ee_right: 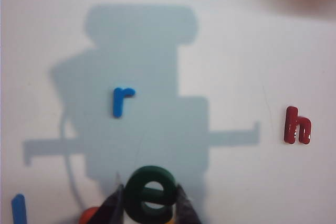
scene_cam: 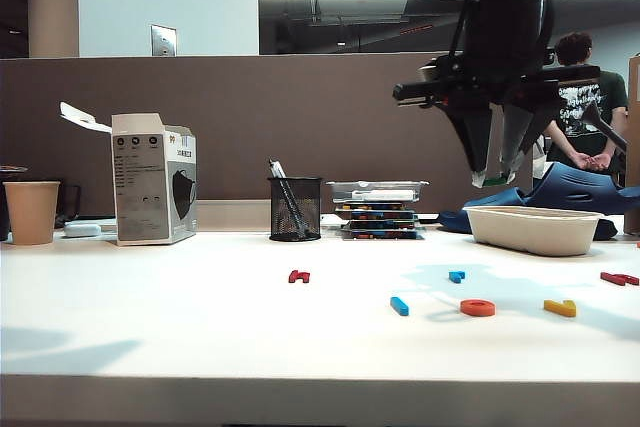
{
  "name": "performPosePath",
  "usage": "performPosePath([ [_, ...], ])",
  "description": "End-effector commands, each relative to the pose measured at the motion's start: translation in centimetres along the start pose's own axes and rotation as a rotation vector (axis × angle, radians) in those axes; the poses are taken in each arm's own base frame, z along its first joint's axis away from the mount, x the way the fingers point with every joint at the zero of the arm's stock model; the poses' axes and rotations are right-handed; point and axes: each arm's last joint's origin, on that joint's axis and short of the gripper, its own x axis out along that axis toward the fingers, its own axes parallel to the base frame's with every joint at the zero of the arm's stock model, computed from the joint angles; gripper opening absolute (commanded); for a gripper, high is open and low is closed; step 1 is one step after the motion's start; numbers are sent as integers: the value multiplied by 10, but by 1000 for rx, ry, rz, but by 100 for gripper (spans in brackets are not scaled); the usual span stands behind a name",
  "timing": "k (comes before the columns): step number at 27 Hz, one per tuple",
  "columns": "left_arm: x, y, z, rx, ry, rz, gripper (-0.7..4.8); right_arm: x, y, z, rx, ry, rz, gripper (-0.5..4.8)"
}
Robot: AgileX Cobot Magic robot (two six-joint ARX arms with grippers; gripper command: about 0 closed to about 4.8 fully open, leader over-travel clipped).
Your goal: Select the appropriate letters from the row of letter magnets placed on the table to arrange into the word "love".
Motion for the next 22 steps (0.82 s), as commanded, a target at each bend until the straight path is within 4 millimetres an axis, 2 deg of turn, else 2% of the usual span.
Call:
performPosePath([
  [1,-2,-1,1,-1,-10,-7,-4,-4,0,-1,-61,-2,0,106],
  [5,-2,-1,1,-1,-10,-7,-4,-12,-5,-1,-76,-24,6,106],
  [8,-2,-1,1,0,-9,-6,-4,-22,-16,-3,-56,-52,6,106],
  [11,-2,-1,1,0,-9,-6,-4,-25,-26,-9,-34,-61,5,106],
  [15,-2,-1,1,-1,-10,-7,-4,-23,-44,-33,6,-69,46,106],
  [19,-2,-1,1,0,-9,-6,-4,-13,-50,-64,-9,-72,52,106],
  [22,-2,-1,1,-1,-10,-7,-4,-2,-52,-77,-15,-52,47,106],
])
